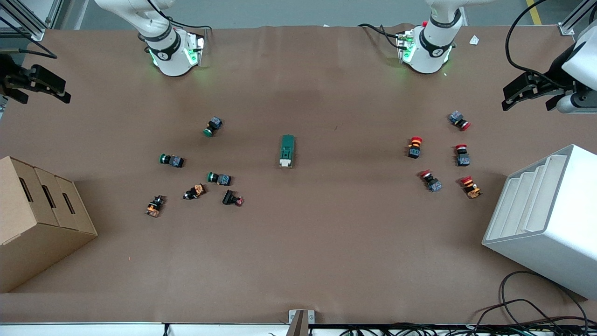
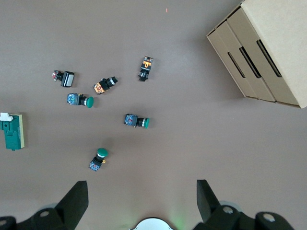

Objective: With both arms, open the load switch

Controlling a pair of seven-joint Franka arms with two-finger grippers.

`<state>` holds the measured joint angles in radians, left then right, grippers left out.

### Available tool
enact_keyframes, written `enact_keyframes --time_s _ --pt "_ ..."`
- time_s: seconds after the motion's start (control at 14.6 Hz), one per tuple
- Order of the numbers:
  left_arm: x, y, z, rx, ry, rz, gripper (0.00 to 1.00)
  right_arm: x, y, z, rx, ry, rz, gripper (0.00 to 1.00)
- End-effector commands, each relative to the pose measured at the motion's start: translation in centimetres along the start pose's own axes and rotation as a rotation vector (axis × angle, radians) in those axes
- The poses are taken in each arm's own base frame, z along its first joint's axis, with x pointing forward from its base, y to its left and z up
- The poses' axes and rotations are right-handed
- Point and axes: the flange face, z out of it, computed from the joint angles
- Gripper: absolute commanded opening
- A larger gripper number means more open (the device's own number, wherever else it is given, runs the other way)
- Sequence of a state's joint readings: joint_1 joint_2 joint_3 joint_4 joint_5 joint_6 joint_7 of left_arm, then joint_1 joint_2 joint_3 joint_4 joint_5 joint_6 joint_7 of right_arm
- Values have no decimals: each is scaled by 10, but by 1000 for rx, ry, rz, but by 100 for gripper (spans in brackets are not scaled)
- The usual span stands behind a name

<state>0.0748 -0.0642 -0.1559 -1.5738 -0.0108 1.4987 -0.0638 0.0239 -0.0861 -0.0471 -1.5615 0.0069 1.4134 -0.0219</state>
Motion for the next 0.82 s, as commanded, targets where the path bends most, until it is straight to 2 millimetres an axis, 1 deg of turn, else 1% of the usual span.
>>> enact_keyframes --time_s 0.0,0.14,0.27,0.41,0.48,0.55,0.68,0.75 --pt "0 -2 -5 12 4 9 100 -8 -2 -2 -9 8 -12 100" --pt "1 -2 -6 16 7 9 100 -8 -2 -2 -9 8 -12 100" --pt "1 -2 -21 14 39 14 100 -8 -2 -2 -8 8 -12 100" --pt "1 -4 -20 8 36 17 100 -8 -2 -2 -9 8 -12 100" --pt "4 -1 -7 6 6 24 100 -8 -2 -2 -9 8 -12 100" --pt "9 6 5 4 -16 35 100 -8 -2 -2 -9 8 -12 100" --pt "15 17 16 -1 -27 36 100 -7 -2 -2 -9 9 -12 100" --pt "19 37 25 -5 -32 56 100 -8 -2 -3 -9 9 -12 100"
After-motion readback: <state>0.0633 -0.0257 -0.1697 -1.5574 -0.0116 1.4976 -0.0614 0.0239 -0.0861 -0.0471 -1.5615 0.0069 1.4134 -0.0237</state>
